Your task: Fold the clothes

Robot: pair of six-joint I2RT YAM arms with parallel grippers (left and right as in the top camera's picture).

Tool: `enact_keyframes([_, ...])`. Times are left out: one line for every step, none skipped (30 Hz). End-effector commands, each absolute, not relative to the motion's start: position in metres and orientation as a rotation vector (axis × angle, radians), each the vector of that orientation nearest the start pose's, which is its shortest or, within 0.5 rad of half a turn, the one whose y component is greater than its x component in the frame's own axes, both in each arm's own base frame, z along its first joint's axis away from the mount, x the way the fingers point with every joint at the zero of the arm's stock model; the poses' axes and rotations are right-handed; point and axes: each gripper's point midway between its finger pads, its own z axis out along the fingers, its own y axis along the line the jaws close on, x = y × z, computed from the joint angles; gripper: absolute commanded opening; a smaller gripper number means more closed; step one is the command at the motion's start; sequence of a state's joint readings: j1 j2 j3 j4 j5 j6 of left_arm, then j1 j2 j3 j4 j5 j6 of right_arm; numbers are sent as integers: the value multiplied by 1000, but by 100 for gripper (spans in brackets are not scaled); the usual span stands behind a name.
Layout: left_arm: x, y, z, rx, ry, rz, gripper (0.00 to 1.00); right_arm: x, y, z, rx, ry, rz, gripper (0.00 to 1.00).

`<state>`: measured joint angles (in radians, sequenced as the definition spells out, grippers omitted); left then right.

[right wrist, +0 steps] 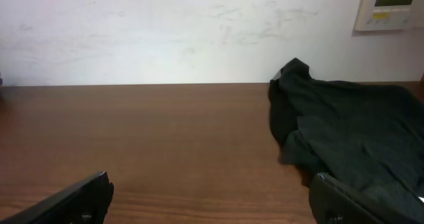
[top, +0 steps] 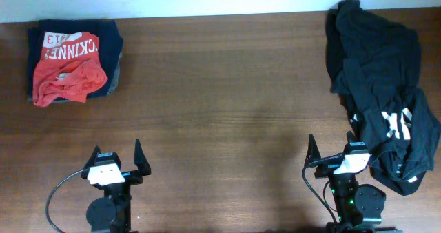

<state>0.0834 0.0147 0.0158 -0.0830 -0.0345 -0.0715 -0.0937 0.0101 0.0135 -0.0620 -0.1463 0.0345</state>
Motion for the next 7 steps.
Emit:
enact_keyframes([244,27,157,-140,1642,55,99,246,1,160,6,1632,76,99])
enact_keyframes([244,27,157,-140,1642,55,99,246,1,160,6,1632,76,99])
enact_keyframes([244,27,157,-140,1642,55,99,246,1,160,6,1632,76,98])
enact_keyframes([244,27,157,-140,1642,55,99,246,1,160,6,1632,76,99])
enact_keyframes([244,27,157,-140,1642,55,99,246,1,160,6,1632,76,99])
enact_keyframes([244,27,157,-140,1642,55,99,246,1,160,6,1632,76,99])
enact_keyframes([244,27,157,-140,1642,55,99,246,1,160,6,1632,76,99])
